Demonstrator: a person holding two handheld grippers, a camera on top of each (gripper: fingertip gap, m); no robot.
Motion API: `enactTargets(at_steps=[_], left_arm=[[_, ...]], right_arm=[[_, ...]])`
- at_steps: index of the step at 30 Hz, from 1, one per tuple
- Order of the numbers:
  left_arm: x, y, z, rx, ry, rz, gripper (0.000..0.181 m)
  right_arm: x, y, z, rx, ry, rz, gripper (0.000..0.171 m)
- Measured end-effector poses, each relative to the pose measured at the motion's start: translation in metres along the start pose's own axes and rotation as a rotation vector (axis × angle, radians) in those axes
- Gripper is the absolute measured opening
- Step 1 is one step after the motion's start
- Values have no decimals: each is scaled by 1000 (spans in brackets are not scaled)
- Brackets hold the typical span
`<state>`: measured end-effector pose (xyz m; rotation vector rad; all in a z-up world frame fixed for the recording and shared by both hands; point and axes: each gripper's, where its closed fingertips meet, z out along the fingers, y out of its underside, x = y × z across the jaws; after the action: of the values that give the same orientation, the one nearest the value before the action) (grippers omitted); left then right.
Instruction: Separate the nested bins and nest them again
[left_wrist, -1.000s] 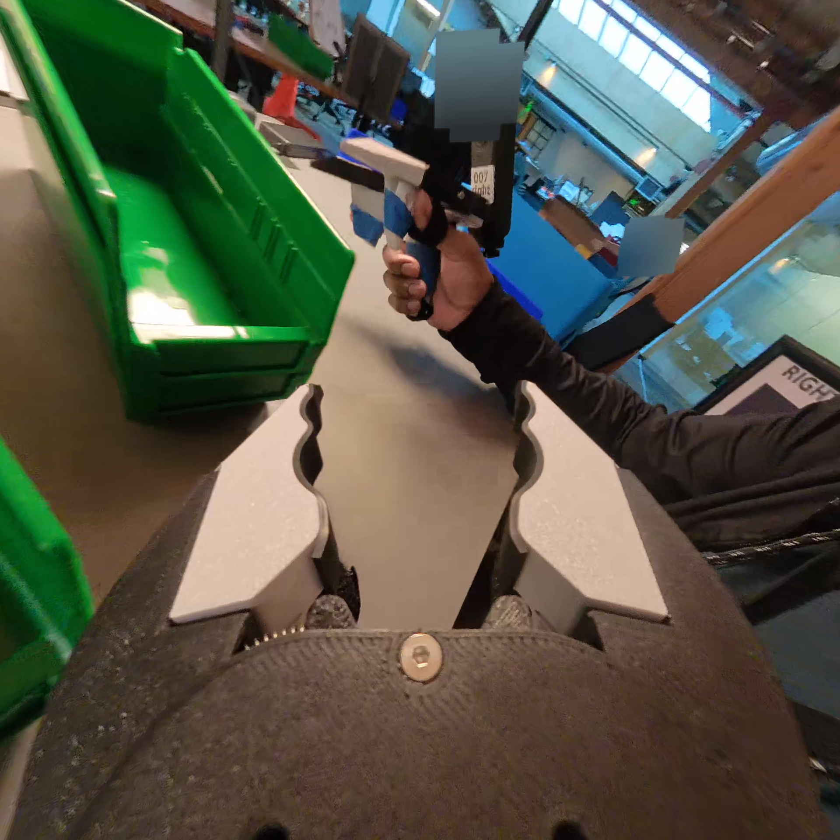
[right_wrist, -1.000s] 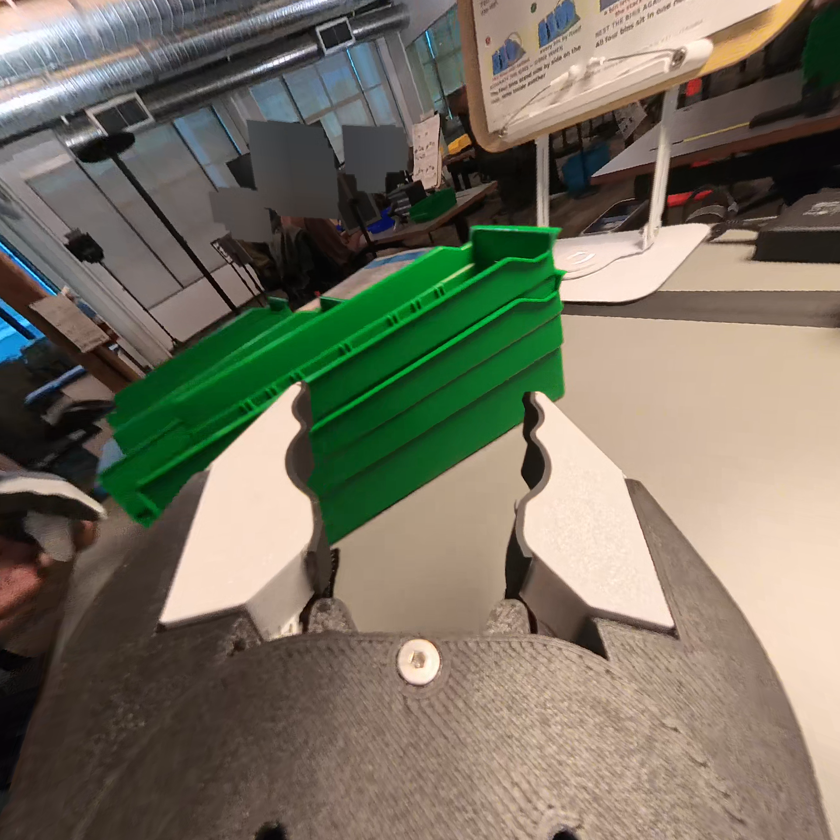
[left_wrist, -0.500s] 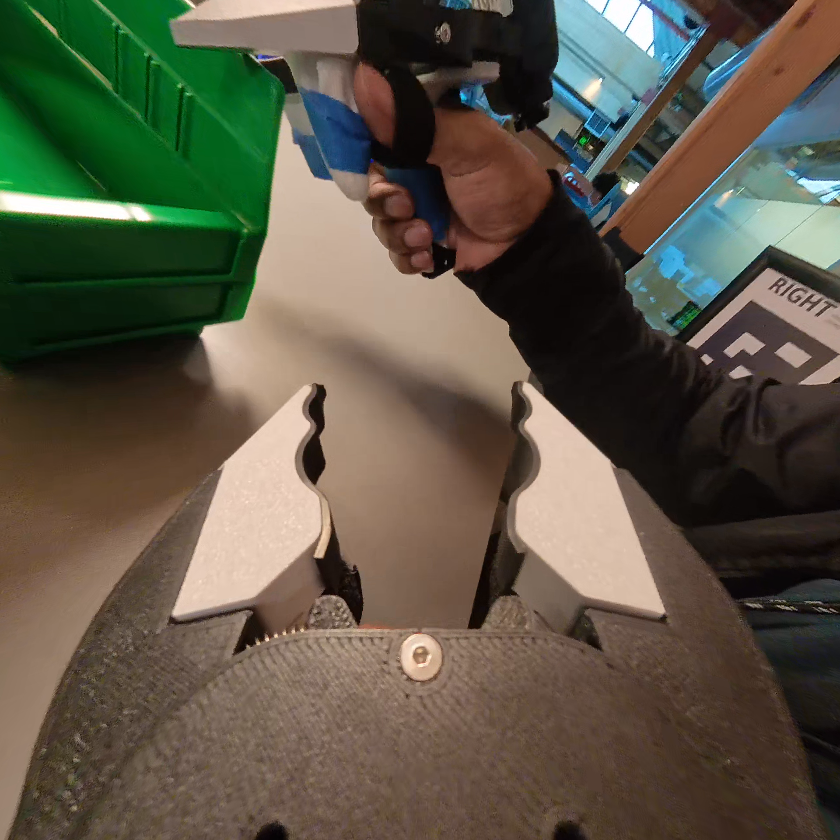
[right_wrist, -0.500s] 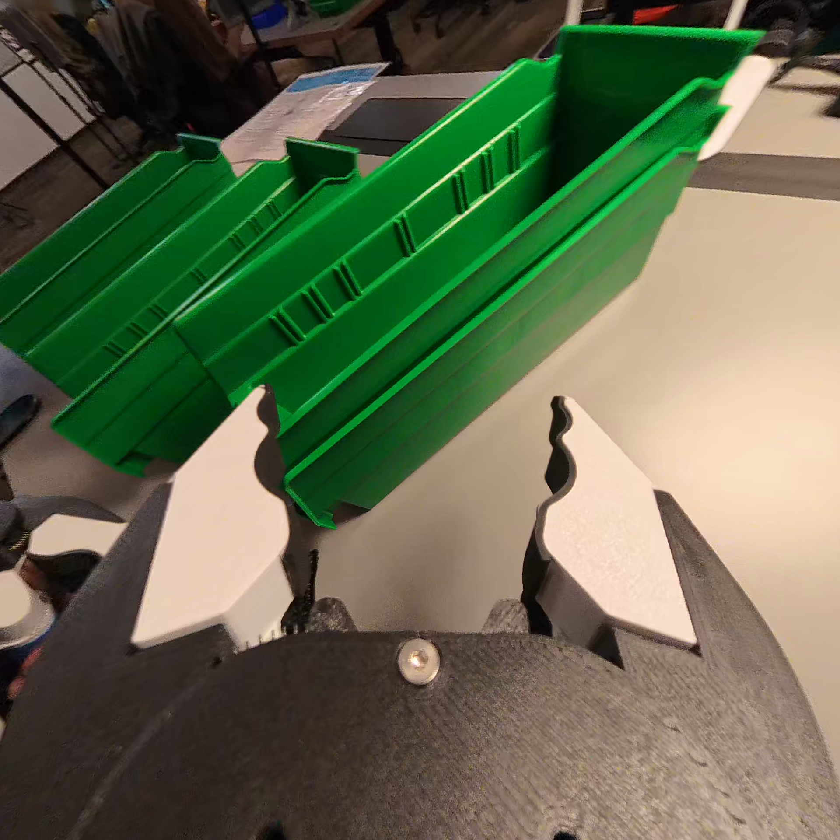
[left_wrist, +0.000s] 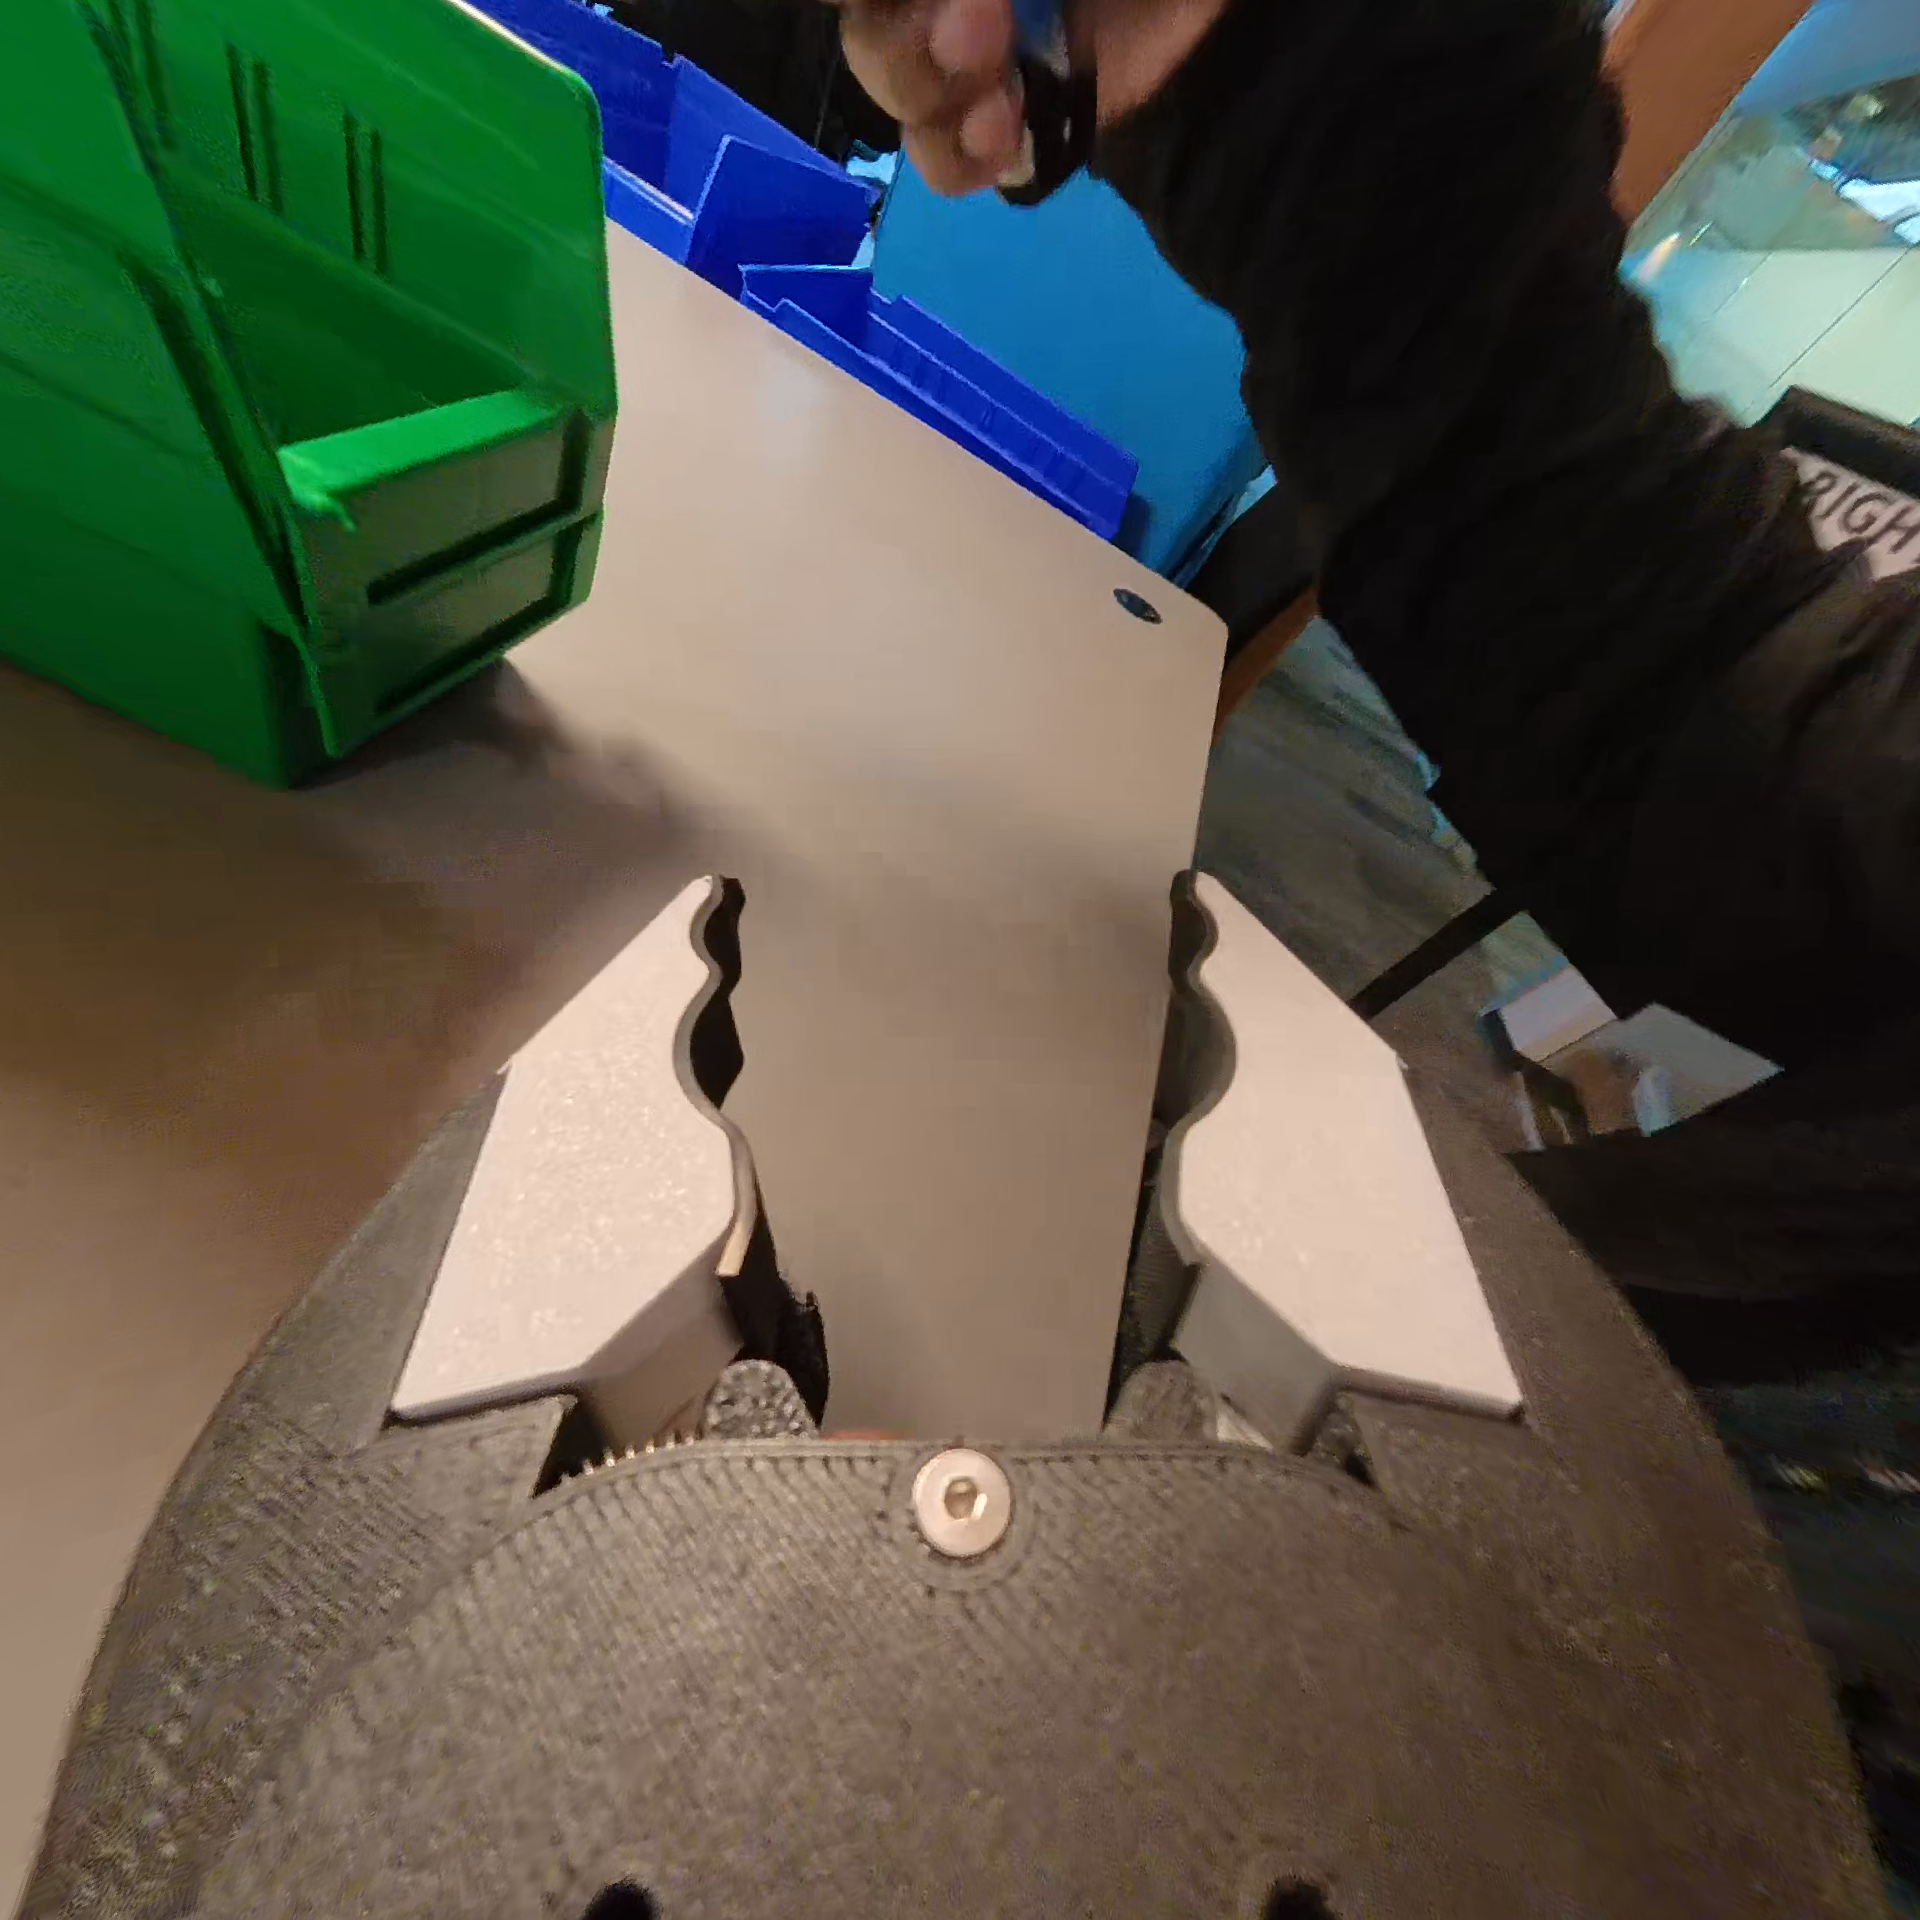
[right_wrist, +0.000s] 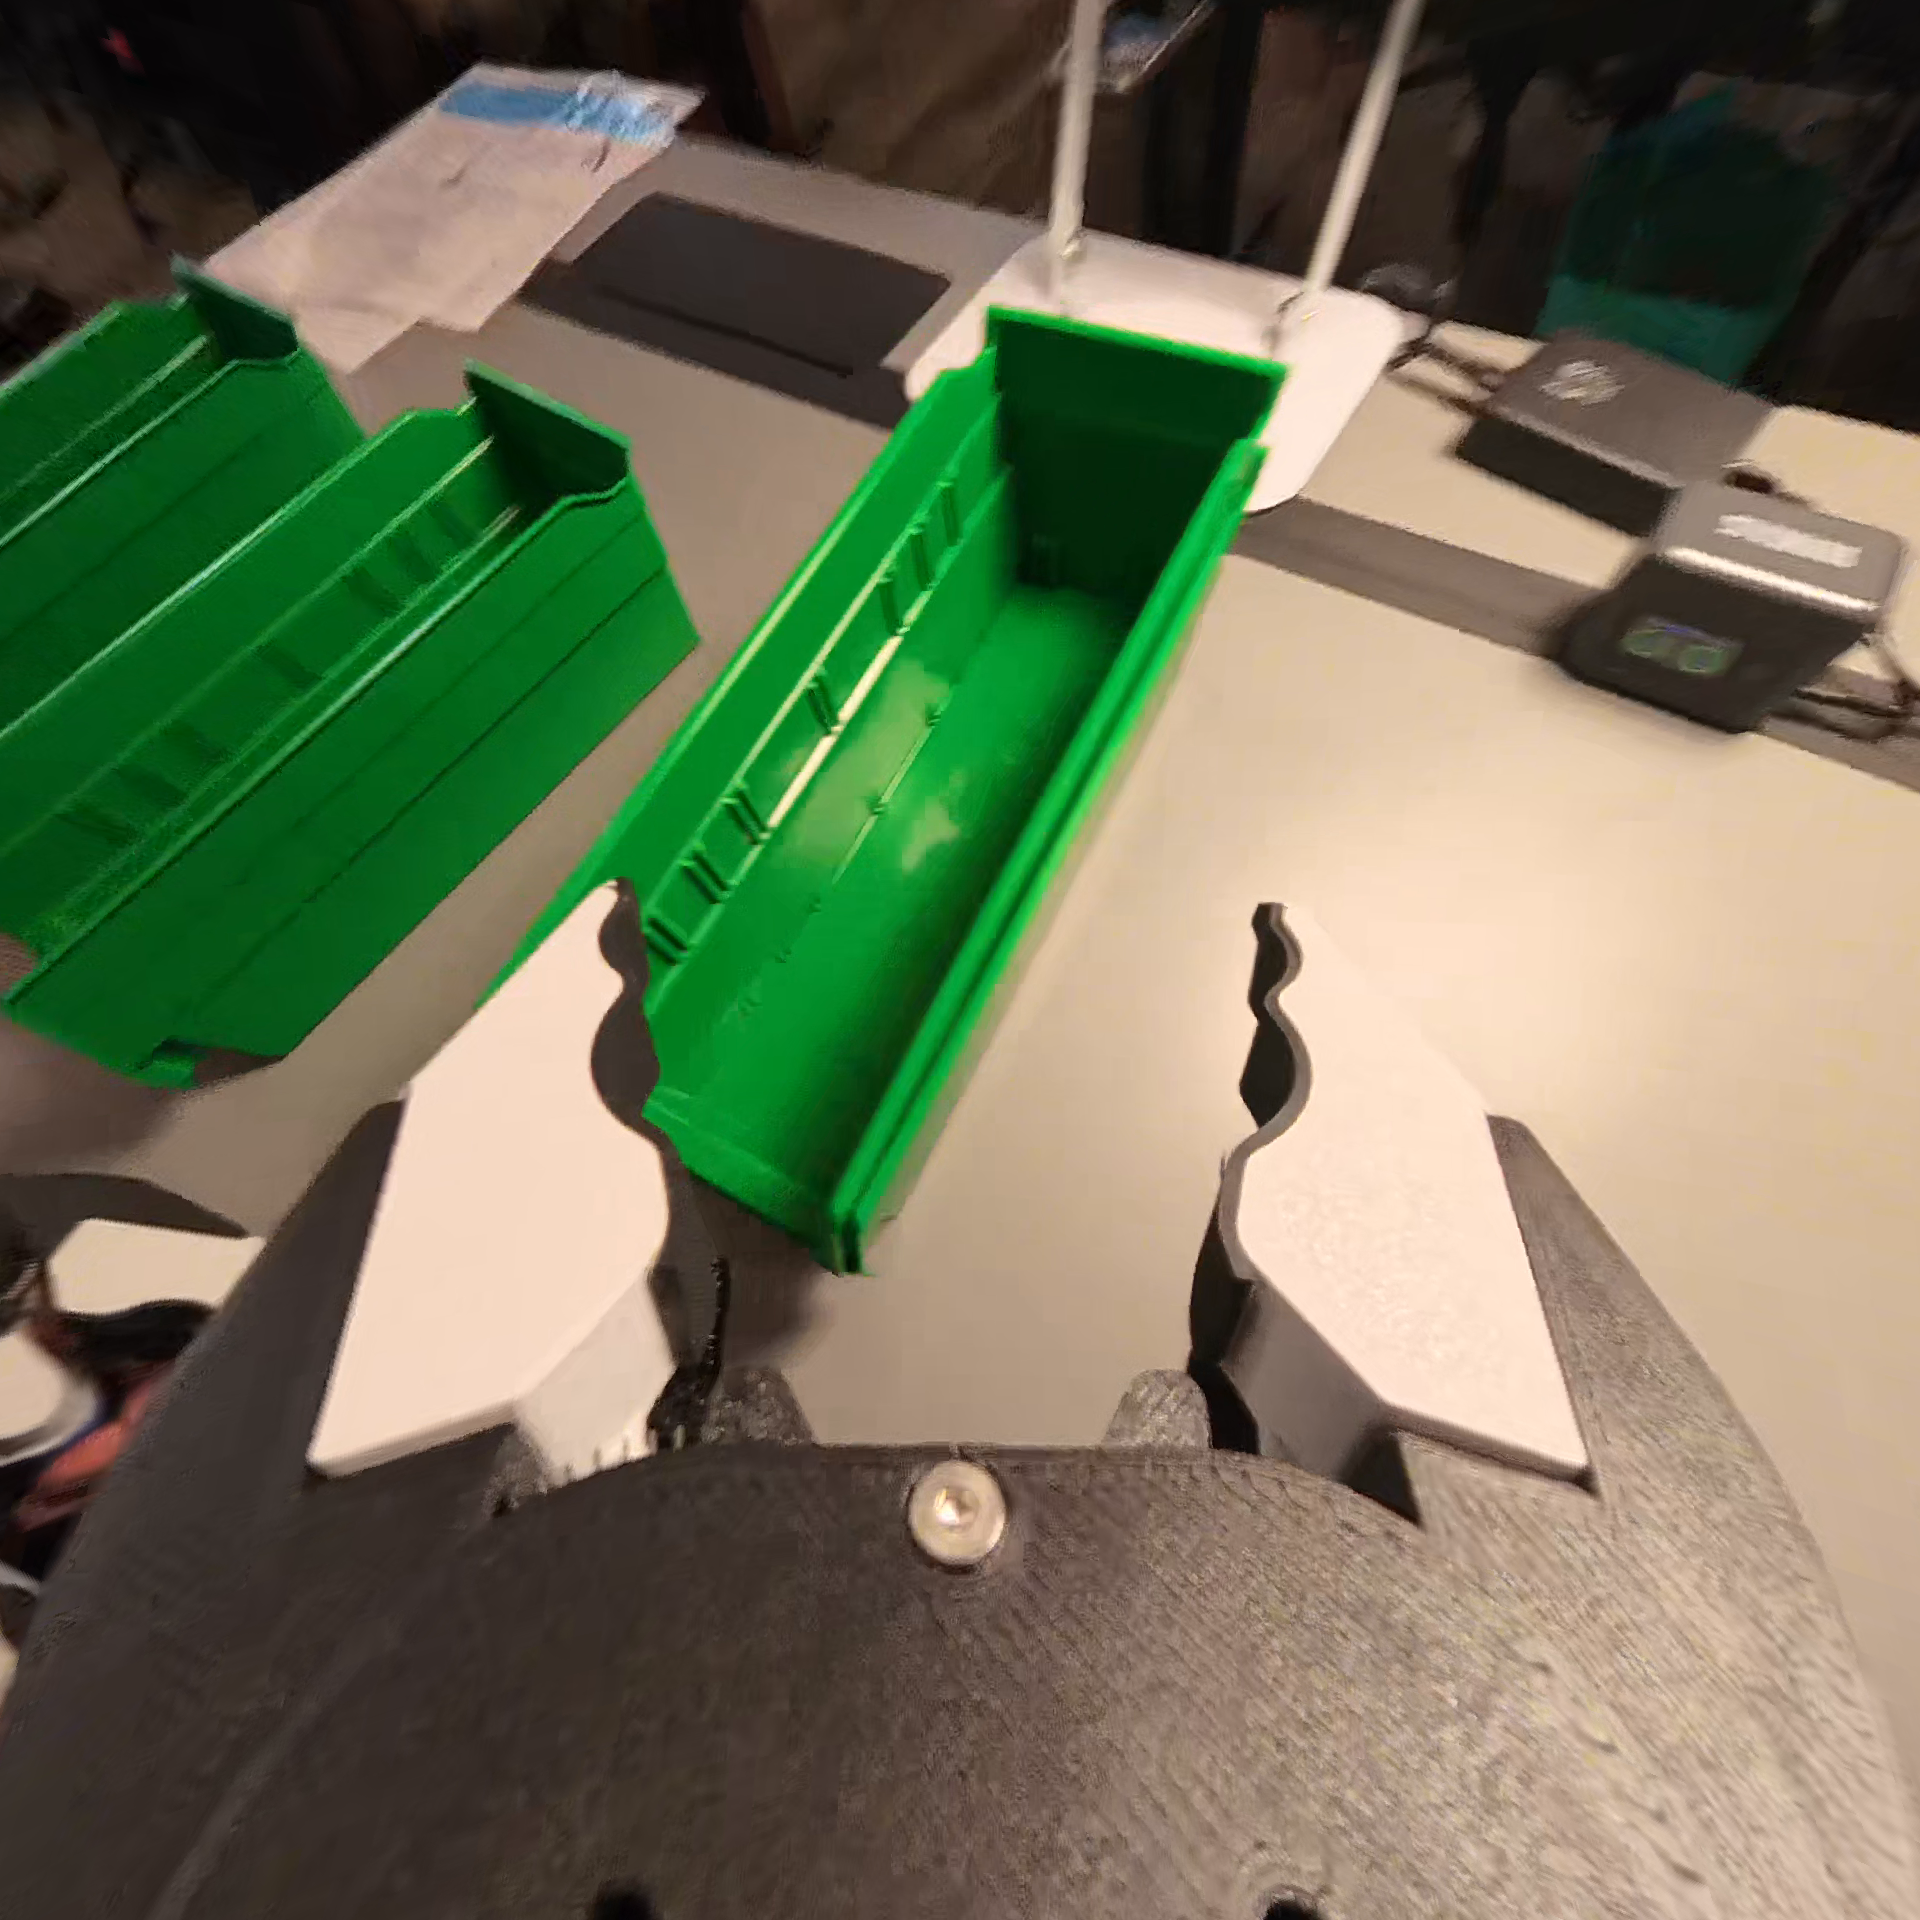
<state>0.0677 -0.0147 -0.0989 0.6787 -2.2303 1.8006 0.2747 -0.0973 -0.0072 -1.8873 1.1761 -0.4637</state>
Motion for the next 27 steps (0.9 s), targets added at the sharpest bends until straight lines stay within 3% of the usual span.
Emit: enactTargets(at_steps=[3,8,14,22,25,27], left_arm=[[8,-8,15,-17,-11,9,84],[18,-21,26,-35,-8,71,85],[9,-23,41,-72,33,118,86],[11,-9,46,-36,123,11,84],[13,-6,47,-49,132,15,84],[14,-6,46,-46,147,-8,84]], right_arm=[[-17,4,35,-181,-15,-70,131],[-28,14,79,-435,-39,-142,141],[-18,18,99,-535,50,-214,158],[-5,33,75,-627,4,-274,149],[-2,21,69,-565,7,-261,138],[2,15,69,-534,9,-225,139]])
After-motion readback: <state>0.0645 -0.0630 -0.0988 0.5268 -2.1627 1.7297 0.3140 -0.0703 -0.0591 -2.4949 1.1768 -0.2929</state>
